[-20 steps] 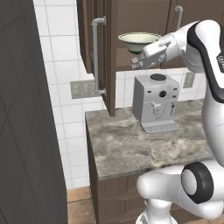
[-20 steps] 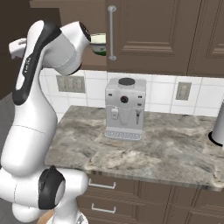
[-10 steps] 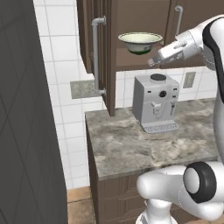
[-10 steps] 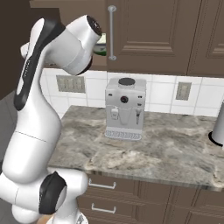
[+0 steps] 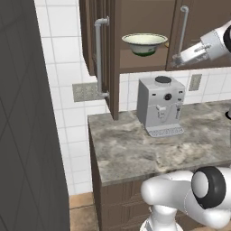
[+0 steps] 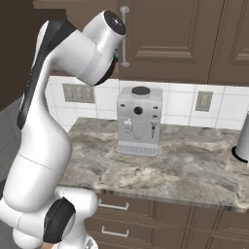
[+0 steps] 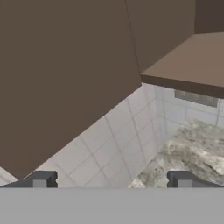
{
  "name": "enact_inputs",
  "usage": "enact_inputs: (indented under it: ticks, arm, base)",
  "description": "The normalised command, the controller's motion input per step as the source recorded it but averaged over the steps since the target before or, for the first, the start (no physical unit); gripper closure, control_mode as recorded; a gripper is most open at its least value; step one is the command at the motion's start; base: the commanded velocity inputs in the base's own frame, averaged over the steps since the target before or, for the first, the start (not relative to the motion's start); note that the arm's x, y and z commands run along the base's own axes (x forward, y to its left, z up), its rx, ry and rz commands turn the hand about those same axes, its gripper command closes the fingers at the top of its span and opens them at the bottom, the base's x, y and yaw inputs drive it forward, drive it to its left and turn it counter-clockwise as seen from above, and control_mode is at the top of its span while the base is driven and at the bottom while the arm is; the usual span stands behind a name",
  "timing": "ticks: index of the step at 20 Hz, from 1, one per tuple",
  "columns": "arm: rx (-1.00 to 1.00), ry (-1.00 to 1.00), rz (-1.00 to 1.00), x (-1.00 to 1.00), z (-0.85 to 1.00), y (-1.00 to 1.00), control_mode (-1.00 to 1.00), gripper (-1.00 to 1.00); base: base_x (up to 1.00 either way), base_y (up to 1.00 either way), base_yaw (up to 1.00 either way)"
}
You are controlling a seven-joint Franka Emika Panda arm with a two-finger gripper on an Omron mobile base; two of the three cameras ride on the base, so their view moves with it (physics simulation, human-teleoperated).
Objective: Move the bowls from the cabinet to the plates on the dining table.
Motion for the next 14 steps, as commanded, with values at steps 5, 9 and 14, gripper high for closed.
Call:
enact_inputs:
  ticks: [5,9,14]
  arm:
    - [-0.12,-0.03,-0.15,0.00,0.00,-0.48,-1.00,-1.00]
    - [-0.13,-0.11,-0.13,0.01,0.04,-0.35,-1.00,-1.00]
    - [-0.13,-0.18,-0.09,0.02,0.08,-0.25,-1.00,-1.00]
  base:
    - [0.00,0.00,0.00]
    - [0.00,0.00,0.00]
    - [0.00,0.00,0.00]
